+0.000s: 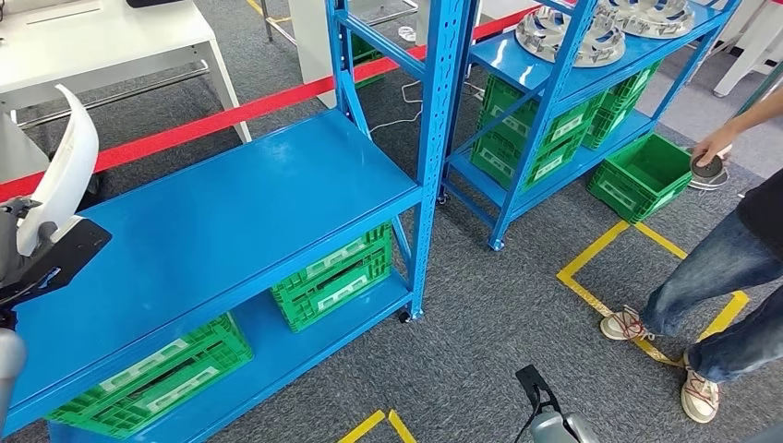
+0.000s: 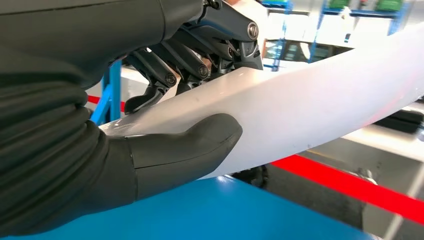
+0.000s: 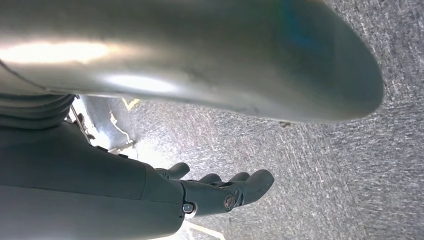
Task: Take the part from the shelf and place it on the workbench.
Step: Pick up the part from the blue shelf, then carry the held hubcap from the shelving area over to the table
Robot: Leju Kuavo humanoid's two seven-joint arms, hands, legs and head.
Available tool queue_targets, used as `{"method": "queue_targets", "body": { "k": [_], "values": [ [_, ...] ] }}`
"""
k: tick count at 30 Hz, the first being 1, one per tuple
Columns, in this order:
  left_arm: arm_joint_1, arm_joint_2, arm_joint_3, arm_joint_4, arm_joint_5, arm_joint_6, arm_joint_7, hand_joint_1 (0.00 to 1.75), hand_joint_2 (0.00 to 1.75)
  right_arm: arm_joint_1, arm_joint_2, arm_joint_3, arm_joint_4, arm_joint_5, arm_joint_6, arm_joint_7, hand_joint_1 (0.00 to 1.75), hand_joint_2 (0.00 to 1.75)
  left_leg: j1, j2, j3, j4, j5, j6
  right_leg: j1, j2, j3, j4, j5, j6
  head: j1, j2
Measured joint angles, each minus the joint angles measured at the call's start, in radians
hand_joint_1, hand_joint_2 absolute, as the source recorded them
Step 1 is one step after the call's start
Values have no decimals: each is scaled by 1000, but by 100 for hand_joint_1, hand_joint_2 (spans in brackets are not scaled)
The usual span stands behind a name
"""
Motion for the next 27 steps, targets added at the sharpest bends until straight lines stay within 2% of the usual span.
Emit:
{"method": "queue_targets", "body": {
  "k": [1,3,5,7,9,10,12,13,14,15,16,17,19,20,21,24,25,26,27],
  "values": [
    [4,0,-9,-12,13,-9,-3,175,175,-1,-1,-1,0,1,0,-2,0,0,1,0,-7,6,1,-2,-2,-1,14,-15,15,2,0,0],
    [8,1,-27,-38,38,-24,-3,175,175,-3,-4,-2,0,3,0,-10,0,0,6,-1,-21,23,0,-10,-6,-2,86,-137,61,7,1,0],
    [9,4,-43,-62,57,-35,-1,175,175,-6,-6,-3,0,5,-1,-16,0,0,6,-3,-35,39,-1,-23,-5,3,133,-223,89,0,2,0],
    [8,9,-62,-81,76,-48,0,175,175,-7,-7,-5,0,6,-1,-21,0,0,3,-6,-42,45,4,-37,-2,8,131,-229,94,-18,3,0],
    [7,13,-84,-93,93,-60,4,175,175,-8,-8,-6,0,5,-2,-28,0,0,4,-9,-49,49,4,-49,-6,6,124,-235,98,-35,2,0],
    [6,15,-94,-96,99,-65,7,175,175,-9,-9,-7,0,3,-2,-31,0,0,6,-9,-57,66,-13,-56,-7,5,120,-237,105,-42,0,0],
    [0,18,-111,-102,112,-73,11,175,175,-11,-11,-9,0,1,-2,-34,0,0,11,-8,-91,156,-85,-69,-9,3,108,-239,118,-51,-4,0],
    [-3,19,-120,-104,119,-78,13,175,175,-11,-13,-10,0,-2,-2,-34,0,0,14,-8,-112,223,-125,-74,-9,3,101,-240,124,-53,-6,0],
    [-5,19,-128,-107,128,-84,14,175,175,-12,-14,-12,0,-5,-4,-34,0,0,16,-8,-128,282,-154,-77,-9,2,93,-240,129,-52,-6,0],
    [-7,19,-137,-110,135,-90,15,175,175,-12,-15,-16,0,-9,-5,-35,0,0,17,-8,-130,314,-166,-79,-8,1,86,-240,135,-52,-6,0],
    [-8,19,-145,-114,141,-95,16,175,175,-12,-16,-20,0,-13,-7,-35,0,0,17,-8,-114,308,-159,-78,-8,1,80,-239,140,-50,-6,0],
    [-11,19,-152,-118,145,-98,16,175,175,-13,-17,-23,0,-16,-8,-36,0,0,17,-8,-78,263,-138,-74,-8,1,75,-239,145,-49,-6,0],
    [-21,19,-163,-128,150,-101,17,175,175,-14,-17,-28,0,-19,-8,-37,0,0,14,-8,18,120,-99,-63,-7,1,68,-240,155,-43,-6,0],
    [-27,19,-167,-132,152,-102,17,175,175,-15,-17,-30,0,-19,-9,-37,0,0,10,-8,52,66,-88,-58,-8,1,66,-242,160,-38,-6,0],
    [-33,19,-170,-135,153,-102,18,175,175,-16,-17,-31,0,-20,-9,-37,0,0,6,-9,70,34,-85,-53,-9,1,66,-245,166,-31,-6,0],
    [-43,18,-180,-140,156,-104,19,175,175,-16,-17,-32,0,-21,-11,-41,0,0,2,-6,67,10,-68,-39,-11,1,65,-258,182,-10,-9,0],
    [-45,17,-184,-141,158,-107,19,175,175,-16,-18,-33,0,-22,-12,-45,0,0,4,-5,64,4,-58,-31,-10,1,60,-250,172,-6,-9,0],
    [-46,16,-188,-141,162,-110,19,175,175,-16,-19,-34,0,-23,-14,-50,0,0,7,-3,60,-2,-48,-23,-9,1,49,-224,146,-3,-8,0],
    [-48,15,-192,-142,167,-115,19,175,175,-16,-20,-35,0,-24,-15,-56,0,0,8,-2,53,-5,-40,-18,-8,0,30,-177,108,-1,-7,0]
  ]
}}
